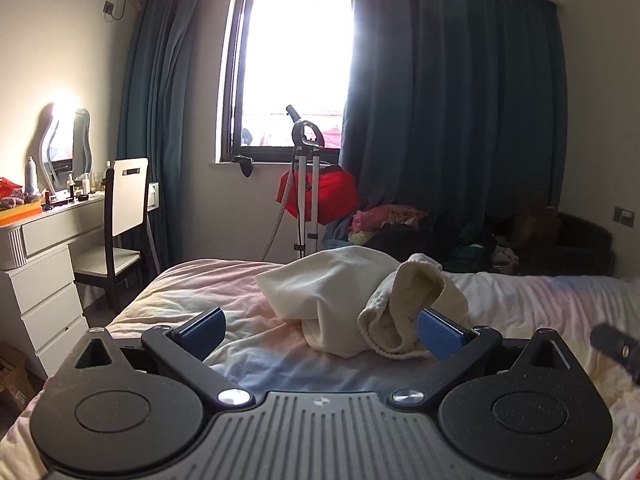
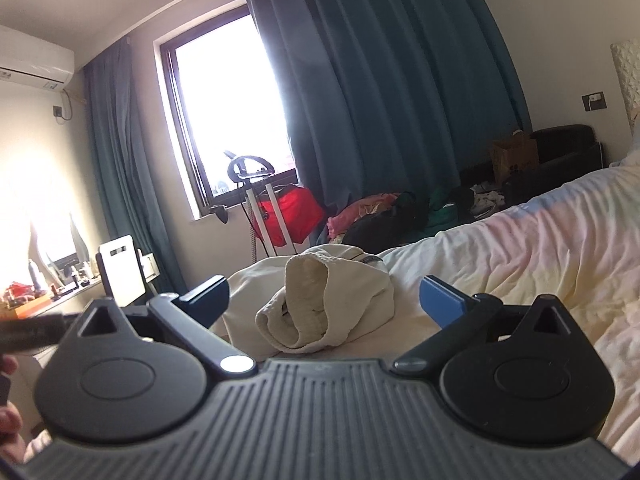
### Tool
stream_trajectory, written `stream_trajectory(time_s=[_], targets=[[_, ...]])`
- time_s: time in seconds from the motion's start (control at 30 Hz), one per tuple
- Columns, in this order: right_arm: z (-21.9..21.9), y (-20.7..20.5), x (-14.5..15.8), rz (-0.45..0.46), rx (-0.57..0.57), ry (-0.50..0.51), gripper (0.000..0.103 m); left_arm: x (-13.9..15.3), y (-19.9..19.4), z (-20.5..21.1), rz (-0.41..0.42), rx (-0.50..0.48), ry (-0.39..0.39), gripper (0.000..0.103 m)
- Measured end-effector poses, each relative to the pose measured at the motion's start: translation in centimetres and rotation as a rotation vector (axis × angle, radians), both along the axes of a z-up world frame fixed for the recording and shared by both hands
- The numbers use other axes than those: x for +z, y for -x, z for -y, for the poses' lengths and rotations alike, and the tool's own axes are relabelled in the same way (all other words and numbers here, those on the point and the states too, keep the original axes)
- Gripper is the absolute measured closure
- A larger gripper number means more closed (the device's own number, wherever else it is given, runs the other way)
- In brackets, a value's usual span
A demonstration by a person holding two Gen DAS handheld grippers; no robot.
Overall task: Fold clothes
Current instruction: 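Move both grippers toward the crumpled cream sweatpants on the bed, then grasp one cuff with the left gripper while the right gripper grasps the other cuff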
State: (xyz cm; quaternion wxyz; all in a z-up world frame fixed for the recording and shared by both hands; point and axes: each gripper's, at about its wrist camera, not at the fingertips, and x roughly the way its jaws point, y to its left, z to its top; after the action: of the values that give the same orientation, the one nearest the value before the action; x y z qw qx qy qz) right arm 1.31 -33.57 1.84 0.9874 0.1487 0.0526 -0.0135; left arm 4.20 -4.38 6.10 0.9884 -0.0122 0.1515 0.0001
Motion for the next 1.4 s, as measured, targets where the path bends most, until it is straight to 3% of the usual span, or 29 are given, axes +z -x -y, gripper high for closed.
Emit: stream_trajectory(time_s=[0.2, 0.33, 0.43, 0.57, 0.7, 0.87, 0.93, 1.0, 1.07, 1.23, 1.4], targets=[[0.8, 0.0, -0.3, -0.01, -0.02, -0.013, 0.0, 0.3, -3.3, -1.2, -0.014, 0.024, 0.019, 0.0], [1.3, -1.9, -0.6, -0.048, -0.046, -0.064, 0.0, -1.8, -6.3, -3.6, -0.08, 0.032, 0.114, 0.0], [1.7, -5.0, 1.0, -0.099, -0.053, -0.097, 0.0, -3.6, -9.3, -4.9, -0.131, 0.028, 0.174, 0.0], [2.6, -8.0, 2.9, -0.082, -0.09, -0.123, 0.0, -6.1, -14.7, -4.7, -0.135, -0.018, 0.192, 0.002], [3.9, -10.3, 0.1, -0.073, -0.087, -0.227, 0.0, -8.6, -21.2, -2.8, -0.13, -0.072, 0.172, 0.008], [3.9, -14.2, -5.0, -0.197, -0.087, -0.271, 0.0, -11.1, -28.1, 1.0, -0.108, -0.215, 0.169, 0.014], [4.0, -15.5, -6.0, -0.213, -0.089, -0.277, 0.0, -12.5, -30.5, 2.7, -0.142, -0.242, 0.175, 0.025], [4.2, -16.2, -6.6, -0.208, -0.095, -0.253, 0.0, -14.2, -32.8, 3.8, -0.211, -0.245, 0.228, 0.052], [4.8, -16.7, -7.4, -0.214, -0.139, -0.223, 0.0, -15.4, -34.0, 4.0, -0.247, -0.213, 0.262, 0.063], [6.2, -17.8, -9.2, -0.258, -0.212, -0.204, 0.0, -15.4, -33.3, 3.3, -0.188, -0.211, 0.312, 0.081], [4.3, -16.4, -7.7, -0.154, -0.209, -0.052, 0.0, -11.1, -28.1, 2.8, -0.087, -0.258, 0.332, 0.087]])
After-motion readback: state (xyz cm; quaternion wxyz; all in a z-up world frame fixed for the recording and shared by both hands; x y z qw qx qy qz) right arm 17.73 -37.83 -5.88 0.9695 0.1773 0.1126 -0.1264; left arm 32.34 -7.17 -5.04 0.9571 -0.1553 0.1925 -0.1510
